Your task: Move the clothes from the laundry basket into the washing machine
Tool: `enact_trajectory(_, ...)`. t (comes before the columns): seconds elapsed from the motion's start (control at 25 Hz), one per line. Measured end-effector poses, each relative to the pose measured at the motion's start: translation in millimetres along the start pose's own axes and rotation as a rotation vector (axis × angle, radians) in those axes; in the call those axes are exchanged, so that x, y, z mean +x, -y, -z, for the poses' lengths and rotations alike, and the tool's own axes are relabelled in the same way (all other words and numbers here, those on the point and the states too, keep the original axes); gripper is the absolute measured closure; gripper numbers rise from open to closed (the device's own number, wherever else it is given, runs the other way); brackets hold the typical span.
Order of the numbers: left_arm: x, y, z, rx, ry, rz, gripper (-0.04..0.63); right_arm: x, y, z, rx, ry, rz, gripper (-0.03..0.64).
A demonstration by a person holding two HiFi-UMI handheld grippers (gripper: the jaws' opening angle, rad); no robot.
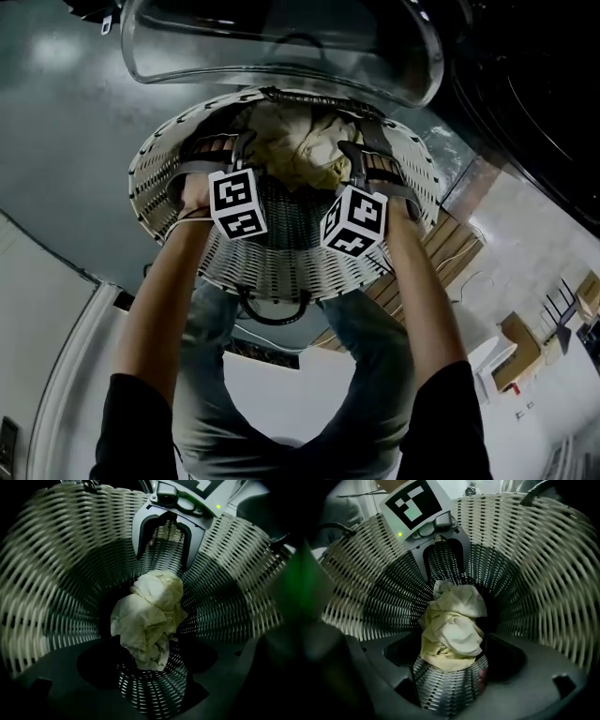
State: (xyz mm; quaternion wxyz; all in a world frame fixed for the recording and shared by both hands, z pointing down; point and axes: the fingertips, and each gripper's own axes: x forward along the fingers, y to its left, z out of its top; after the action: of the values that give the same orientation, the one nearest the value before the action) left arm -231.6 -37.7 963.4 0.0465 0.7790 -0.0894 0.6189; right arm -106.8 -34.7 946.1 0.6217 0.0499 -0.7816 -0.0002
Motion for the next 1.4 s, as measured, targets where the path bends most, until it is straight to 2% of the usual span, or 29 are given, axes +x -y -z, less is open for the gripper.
enact_trajectory(0.32,55,-9,2,0.034,0.006,-0.009,0.179,68,-3,20,-0.013,-0.094,-0.035,0.129)
enact_trajectory(0.52,95,-9,15,0.073,-0.05,0.022,0.169,111,-5,30,-0.051,-0.139,-0.045,0.136)
enact_trajectory(0.68,117,-12,13,0.032,-0.036,0.033,0.169,132,-3,30,-0.058,-0.138,-0.038,0.166)
enact_trajectory(0.8,128,-10,14,0.032,-0.043,0.041,0.176,141,-2,32,-0.042,-0.138,-0.039,0.184)
enact_trajectory(0.84,132,-7,15,0.034,-0.051,0.051,0.203,143,-2,33,-0.041,-0.141,-0.037,0.192)
enact_trajectory(0.88,135,-3,15,0.034,-0.06,0.066,0.26,145,-2,35,-0.043,-0.148,-0.034,0.202)
enact_trajectory(0.92,137,1,16,0.03,-0.067,0.079,0.37,146,-2,36,-0.048,-0.156,-0.03,0.215)
enact_trajectory(1.04,135,7,17,0.015,-0.074,0.074,0.503,145,-2,37,-0.041,-0.167,-0.013,0.291)
enact_trajectory(1.2,114,0,14,-0.03,-0.061,0.052,0.537,128,3,31,-0.008,-0.142,0.038,0.454)
enact_trajectory(1.28,98,-2,10,-0.049,-0.049,0.038,0.54,112,7,26,-0.005,-0.122,0.064,0.494)
enact_trajectory(1.4,69,-2,5,-0.086,-0.03,0.031,0.54,82,10,16,0.015,-0.094,0.081,0.509)
